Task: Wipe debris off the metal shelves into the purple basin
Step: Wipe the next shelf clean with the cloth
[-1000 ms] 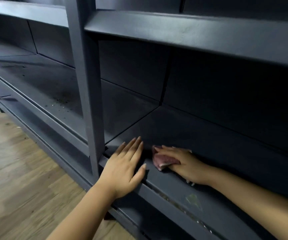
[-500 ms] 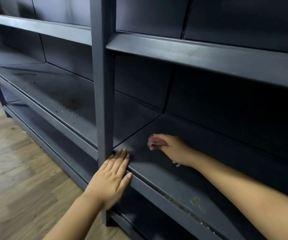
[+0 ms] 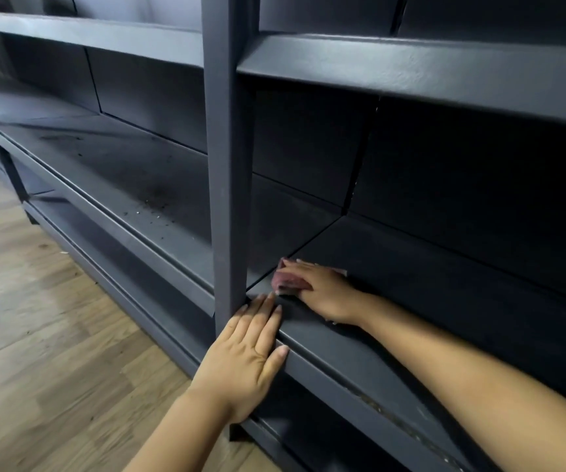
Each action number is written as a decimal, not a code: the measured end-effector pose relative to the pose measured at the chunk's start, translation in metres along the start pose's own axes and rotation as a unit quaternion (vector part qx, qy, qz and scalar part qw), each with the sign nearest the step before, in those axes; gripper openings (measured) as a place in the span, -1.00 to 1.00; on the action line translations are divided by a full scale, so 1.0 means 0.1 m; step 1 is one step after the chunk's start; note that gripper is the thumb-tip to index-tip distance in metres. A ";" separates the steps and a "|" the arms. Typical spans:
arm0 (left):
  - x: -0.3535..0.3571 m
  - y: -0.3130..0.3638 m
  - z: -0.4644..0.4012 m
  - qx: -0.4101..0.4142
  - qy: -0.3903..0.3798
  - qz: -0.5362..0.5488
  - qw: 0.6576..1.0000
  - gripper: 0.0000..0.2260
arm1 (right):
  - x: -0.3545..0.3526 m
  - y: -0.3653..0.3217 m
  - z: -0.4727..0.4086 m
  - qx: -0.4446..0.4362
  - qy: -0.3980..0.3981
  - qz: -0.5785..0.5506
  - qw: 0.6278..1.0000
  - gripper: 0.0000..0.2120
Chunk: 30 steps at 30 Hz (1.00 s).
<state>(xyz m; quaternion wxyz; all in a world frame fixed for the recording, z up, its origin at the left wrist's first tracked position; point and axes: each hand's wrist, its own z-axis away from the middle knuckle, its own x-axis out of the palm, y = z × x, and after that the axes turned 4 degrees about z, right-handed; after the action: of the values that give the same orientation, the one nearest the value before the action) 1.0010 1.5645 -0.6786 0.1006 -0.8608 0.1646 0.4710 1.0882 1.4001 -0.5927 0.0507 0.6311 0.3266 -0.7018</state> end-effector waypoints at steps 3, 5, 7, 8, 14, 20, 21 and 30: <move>-0.01 0.01 0.00 -0.008 -0.001 -0.004 1.000 -0.51 | -0.06 0.08 0.46 -0.051 -0.016 0.018 0.998 -0.58; -0.02 0.02 0.01 -0.009 -0.001 -0.006 1.000 -0.51 | -0.10 0.17 0.74 -0.058 -0.039 0.029 0.997 -0.57; -0.03 0.02 0.01 -0.011 -0.001 -0.004 1.000 -0.51 | -0.18 0.23 0.94 -0.052 -0.064 0.045 0.996 -0.54; -0.04 0.02 0.00 -0.012 -0.003 -0.003 1.000 -0.52 | -0.22 0.23 0.99 -0.044 -0.070 0.047 0.995 -0.54; -0.04 0.01 0.00 -0.015 -0.016 0.005 1.000 -0.52 | -0.23 -0.11 0.63 -0.007 -0.008 0.006 1.000 -0.55; -0.15 0.03 -0.02 -0.017 -0.064 0.003 0.998 -0.48 | 0.05 -0.26 0.36 0.027 -0.014 0.022 0.999 -0.55; -0.16 0.03 -0.02 -0.020 -0.068 0.010 0.997 -0.49 | 0.02 -0.20 0.45 0.021 -0.016 0.032 0.999 -0.55; -0.16 0.08 -0.01 -0.008 -0.052 0.090 0.995 -0.23 | -0.50 0.32 1.66 0.069 -0.093 0.125 0.985 -0.51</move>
<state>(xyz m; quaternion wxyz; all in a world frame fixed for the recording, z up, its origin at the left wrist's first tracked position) 0.9908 1.5592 -0.6649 0.0594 -0.8177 0.2320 0.5234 0.9724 1.2709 -0.5608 0.1244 0.6008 0.1895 -0.7666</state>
